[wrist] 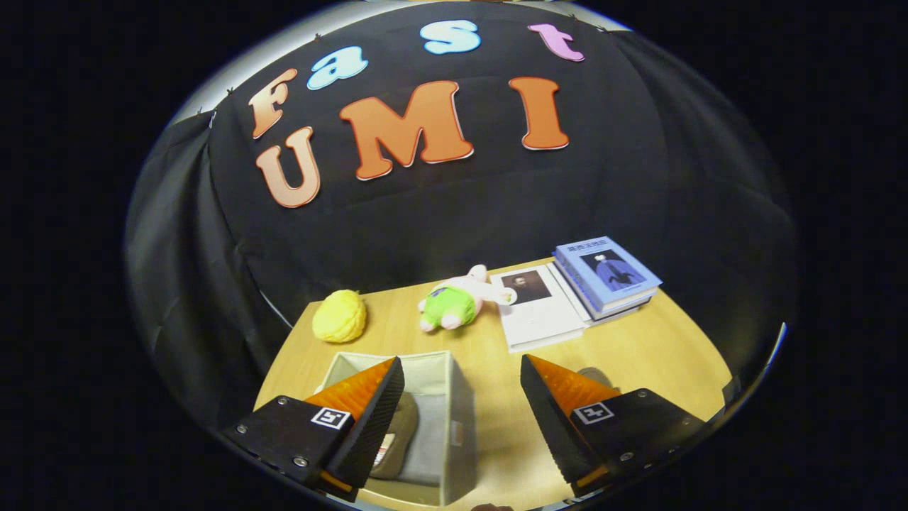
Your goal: Open the storage box then place both shoes into the box .Put the left shoe in first, then the right shoe, with the right side of both shoes facing outward in a uniform manner.
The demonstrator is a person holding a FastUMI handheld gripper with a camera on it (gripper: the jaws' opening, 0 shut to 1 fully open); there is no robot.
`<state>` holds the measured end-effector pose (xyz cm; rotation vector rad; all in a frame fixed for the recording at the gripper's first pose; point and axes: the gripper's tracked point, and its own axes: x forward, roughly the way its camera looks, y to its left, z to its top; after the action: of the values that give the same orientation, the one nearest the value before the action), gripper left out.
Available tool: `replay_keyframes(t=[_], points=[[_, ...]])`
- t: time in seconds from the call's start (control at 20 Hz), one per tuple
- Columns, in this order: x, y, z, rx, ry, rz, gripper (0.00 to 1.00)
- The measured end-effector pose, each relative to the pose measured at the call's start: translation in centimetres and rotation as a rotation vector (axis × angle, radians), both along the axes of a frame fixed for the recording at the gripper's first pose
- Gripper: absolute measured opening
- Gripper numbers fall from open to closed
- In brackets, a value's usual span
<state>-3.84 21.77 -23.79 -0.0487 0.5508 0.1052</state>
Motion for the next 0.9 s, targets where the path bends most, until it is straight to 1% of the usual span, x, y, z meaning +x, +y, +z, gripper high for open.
replay_keyframes(t=[0.3, 0.45, 0.65, 0.9], points=[[0.7, -10.6, 0.3, -0.102, -0.033, -0.113, 0.98], [0.2, -14.4, -0.7, -0.128, -0.021, -0.162, 0.98], [-1.0, -17.7, -4.1, -0.163, 0.053, -0.195, 0.98], [-2.7, -19.2, -9.3, -0.173, 0.172, -0.195, 0.98]])
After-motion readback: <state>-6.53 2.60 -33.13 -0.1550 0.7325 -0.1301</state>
